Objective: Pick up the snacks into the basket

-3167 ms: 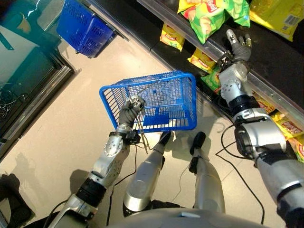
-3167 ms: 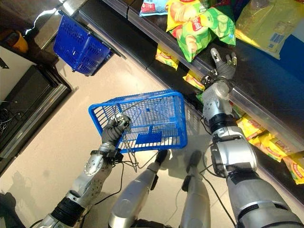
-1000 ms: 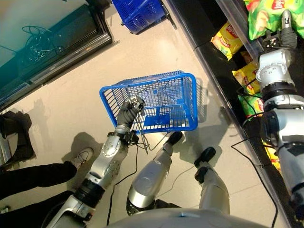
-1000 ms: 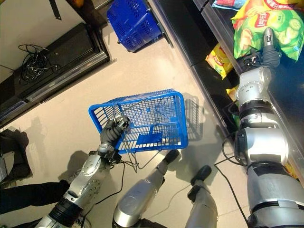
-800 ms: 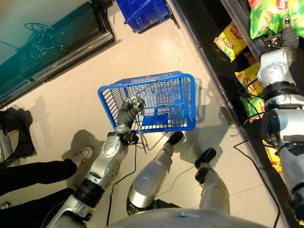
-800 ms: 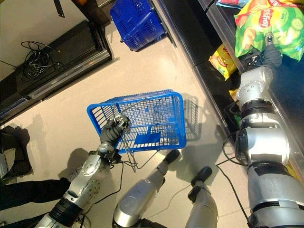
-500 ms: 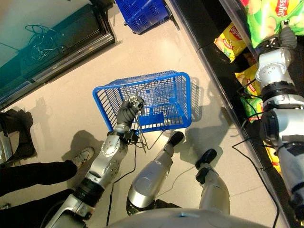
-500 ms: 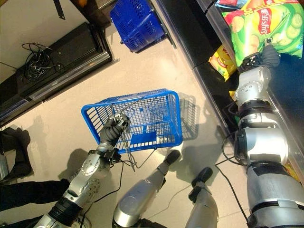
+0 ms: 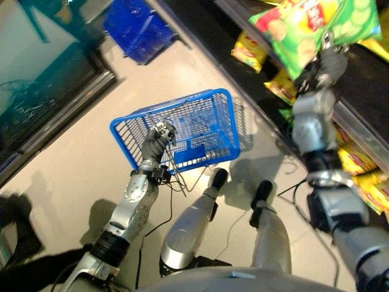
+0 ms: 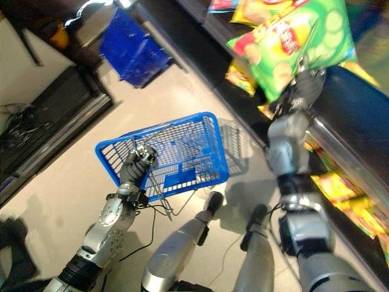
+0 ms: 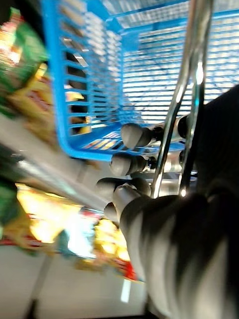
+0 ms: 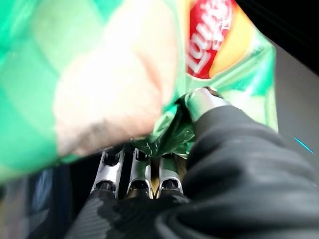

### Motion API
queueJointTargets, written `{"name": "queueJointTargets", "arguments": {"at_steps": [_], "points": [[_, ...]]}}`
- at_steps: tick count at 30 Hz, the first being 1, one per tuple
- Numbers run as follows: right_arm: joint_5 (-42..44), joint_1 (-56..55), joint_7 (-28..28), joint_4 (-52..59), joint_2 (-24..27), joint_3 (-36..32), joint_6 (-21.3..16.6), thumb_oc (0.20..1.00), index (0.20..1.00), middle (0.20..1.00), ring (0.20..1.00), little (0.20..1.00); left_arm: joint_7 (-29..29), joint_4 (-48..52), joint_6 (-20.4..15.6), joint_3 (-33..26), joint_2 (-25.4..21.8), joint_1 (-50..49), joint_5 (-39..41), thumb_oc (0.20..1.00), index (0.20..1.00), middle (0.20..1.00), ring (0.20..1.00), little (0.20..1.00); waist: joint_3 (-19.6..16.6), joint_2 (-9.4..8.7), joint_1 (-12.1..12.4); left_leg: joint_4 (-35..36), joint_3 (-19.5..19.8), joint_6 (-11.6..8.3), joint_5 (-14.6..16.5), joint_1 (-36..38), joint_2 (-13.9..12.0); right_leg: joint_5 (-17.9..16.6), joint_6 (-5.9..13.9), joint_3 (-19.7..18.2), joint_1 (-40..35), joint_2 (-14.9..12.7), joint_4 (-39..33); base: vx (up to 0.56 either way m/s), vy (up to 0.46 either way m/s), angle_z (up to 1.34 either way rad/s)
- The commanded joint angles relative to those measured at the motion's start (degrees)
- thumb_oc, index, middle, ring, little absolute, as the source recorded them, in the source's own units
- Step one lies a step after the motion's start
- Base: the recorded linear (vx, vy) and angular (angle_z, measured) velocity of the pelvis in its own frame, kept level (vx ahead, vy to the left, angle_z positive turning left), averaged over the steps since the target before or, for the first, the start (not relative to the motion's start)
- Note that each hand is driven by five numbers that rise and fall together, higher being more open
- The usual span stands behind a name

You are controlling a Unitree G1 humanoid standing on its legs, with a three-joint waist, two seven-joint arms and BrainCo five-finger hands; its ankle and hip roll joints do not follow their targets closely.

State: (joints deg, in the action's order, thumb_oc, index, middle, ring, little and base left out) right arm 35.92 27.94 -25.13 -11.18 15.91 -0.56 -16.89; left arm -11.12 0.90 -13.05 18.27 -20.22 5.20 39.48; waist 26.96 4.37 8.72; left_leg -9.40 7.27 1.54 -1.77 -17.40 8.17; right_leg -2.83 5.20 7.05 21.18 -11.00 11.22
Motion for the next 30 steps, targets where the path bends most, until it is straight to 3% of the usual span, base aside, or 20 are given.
{"name": "queueJointTargets", "arguments": {"at_steps": [1, 2, 6, 11, 15, 17, 18, 19, 22, 24, 27, 30], "points": [[-7.81, -1.93, 3.06, 6.16, 2.88, -0.95, -1.73, 0.200, 0.200, 0.200, 0.200, 0.200, 2.20, 9.69, -5.06, -5.04, 0.39, -1.58, -2.64, 0.200, 0.200, 0.200, 0.200, 0.200, -6.35, -1.76, -1.73, -0.64, 2.36, -2.61, 3.19, -0.94, -1.40, 4.65, 3.32, 0.22, -5.26, -0.67, -2.57, 0.09, -0.061, -0.62], [-9.50, -8.02, 6.15, 9.84, 2.32, -1.70, -0.83, 0.200, 0.200, 0.200, 0.200, 0.200, 3.48, 10.38, -4.31, -6.24, 0.53, -3.06, -2.15, 0.200, 0.200, 0.200, 0.200, 0.200, -8.64, -3.05, -3.76, 0.91, 1.39, -2.72, 3.08, 1.23, -2.44, 4.02, 3.56, -0.32, -7.04, 0.01, -4.63, 0.10, -0.065, -0.74], [-15.00, -16.67, 11.51, 14.34, 2.74, -0.91, 1.43, 0.200, 0.200, 0.200, 0.200, 0.200, 5.82, 11.69, -3.57, -9.26, 0.80, -4.81, -2.07, 0.200, 0.200, 0.200, 0.200, 0.200, -13.20, -5.09, -6.82, 4.87, -0.95, -3.23, 2.43, 5.50, -4.33, 2.42, 3.82, -2.17, -10.03, 1.74, -8.97, 0.09, -0.076, -0.51], [-17.84, -23.43, 18.58, 13.48, 3.52, 3.33, 3.72, 0.200, 0.200, 0.200, 0.200, 0.200, 7.53, 11.15, -2.98, -10.00, 1.72, -4.40, -2.66, 0.200, 0.200, 0.200, 0.200, 0.200, -17.30, -6.01, -8.84, 7.37, -3.27, -3.64, 2.61, 9.75, -5.49, 1.54, 3.85, -3.92, -12.96, 3.23, -11.72, 0.07, -0.049, -0.44], [-21.03, -26.74, 21.33, 13.28, 4.59, 5.59, 5.13, 0.200, 0.200, 0.200, 0.200, 0.200, 8.25, 11.33, -2.89, -9.79, 2.01, -3.93, -2.50, 0.200, 0.200, 0.200, 0.200, 0.200, -18.05, -5.93, -9.49, 7.50, -4.16, -3.79, 3.00, 10.98, -6.03, 1.91, 3.64, -4.47, -13.35, 3.57, -11.01, 0.03, -0.030, -0.22], [-23.05, -26.97, 22.18, 10.92, 4.94, 8.27, 5.58, 0.200, 0.200, 0.200, 0.200, 0.200, 8.09, 11.18, -2.96, -8.56, 1.92, -1.94, -2.59, 0.200, 0.200, 0.200, 0.200, 0.200, -16.98, -5.63, -9.87, 6.89, -4.23, -3.70, 3.29, 10.55, -6.16, 2.70, 3.41, -4.59, -11.85, 3.58, -8.60, -0.19, -0.017, -0.02], [-26.62, -23.02, 21.17, 7.03, 5.86, 12.44, 5.52, 0.200, 0.200, 0.200, 0.200, 0.200, 7.24, 11.05, -3.76, -5.18, 1.25, 3.24, -2.57, 0.200, 0.200, 0.200, 0.200, 0.200, -12.08, -5.20, -10.04, 2.54, -3.86, -3.74, 3.86, 6.42, -5.77, 4.12, 2.95, -4.67, -5.93, 3.91, -1.50, -0.30, -0.020, 0.00], [-26.62, -23.01, 21.17, 7.03, 5.86, 12.45, 5.52, 0.200, 0.200, 0.200, 0.200, 0.200, 7.24, 11.05, -3.77, -5.19, 1.25, 3.25, -2.57, 0.200, 0.200, 0.200, 0.200, 0.200, -12.15, -5.20, -10.05, 2.52, -3.86, -3.73, 3.86, 6.33, -5.77, 4.11, 2.96, -4.68, -5.84, 3.91, -1.48, -0.42, -0.035, 0.23], [-30.79, -13.20, 16.95, 0.82, 5.53, 18.65, 5.28, 0.200, 0.200, 0.200, 0.200, 0.200, 6.30, 10.51, -4.86, 1.02, 2.02, 12.09, -2.44, 0.200, 0.200, 0.200, 0.200, 0.200, -6.22, -4.09, -9.75, -5.42, -2.94, -4.04, 3.64, -4.64, -4.52, 5.21, 1.88, -3.32, 3.23, 2.67, 5.42, -0.30, -0.086, 0.23], [-32.70, -11.93, 16.18, -0.48, 4.94, 19.70, 5.66, 0.200, 0.200, 0.200, 0.200, 0.200, 6.06, 9.43, -4.68, 2.68, 3.06, 14.11, -2.73, 0.200, 0.200, 0.200, 0.200, 0.200, -6.06, -3.59, -9.53, -5.28, -2.21, -4.29, 2.81, -6.00, -4.33, 5.43, 1.62, -2.23, 3.76, 2.58, 5.51, -0.09, -0.084, 0.31], [-35.51, -3.78, 12.52, -9.54, 1.40, 24.32, 5.88, 0.200, 0.200, 0.200, 0.200, 0.200, 5.66, 7.48, -4.67, 9.59, 6.03, 20.48, -1.62, 0.200, 0.200, 0.200, 0.200, 0.200, -2.66, -2.05, -7.99, -5.88, -1.27, -4.47, 1.21, -9.22, -3.79, 5.67, 1.16, -0.79, 7.29, 1.78, 8.41, -0.10, -0.047, 0.53], [-36.28, -0.96, 11.57, -13.04, 0.26, 25.50, 6.03, 0.200, 0.200, 0.200, 0.200, 0.200, 5.00, 6.53, -4.77, 11.45, 7.42, 22.08, -0.36, 0.200, 0.200, 0.200, 0.200, 0.200, -1.20, -1.73, -7.00, -6.24, -1.19, -4.37, 1.14, -9.62, -3.66, 5.98, 1.08, -0.51, 7.62, 1.51, 9.51, -0.05, -0.019, 0.15]]}}
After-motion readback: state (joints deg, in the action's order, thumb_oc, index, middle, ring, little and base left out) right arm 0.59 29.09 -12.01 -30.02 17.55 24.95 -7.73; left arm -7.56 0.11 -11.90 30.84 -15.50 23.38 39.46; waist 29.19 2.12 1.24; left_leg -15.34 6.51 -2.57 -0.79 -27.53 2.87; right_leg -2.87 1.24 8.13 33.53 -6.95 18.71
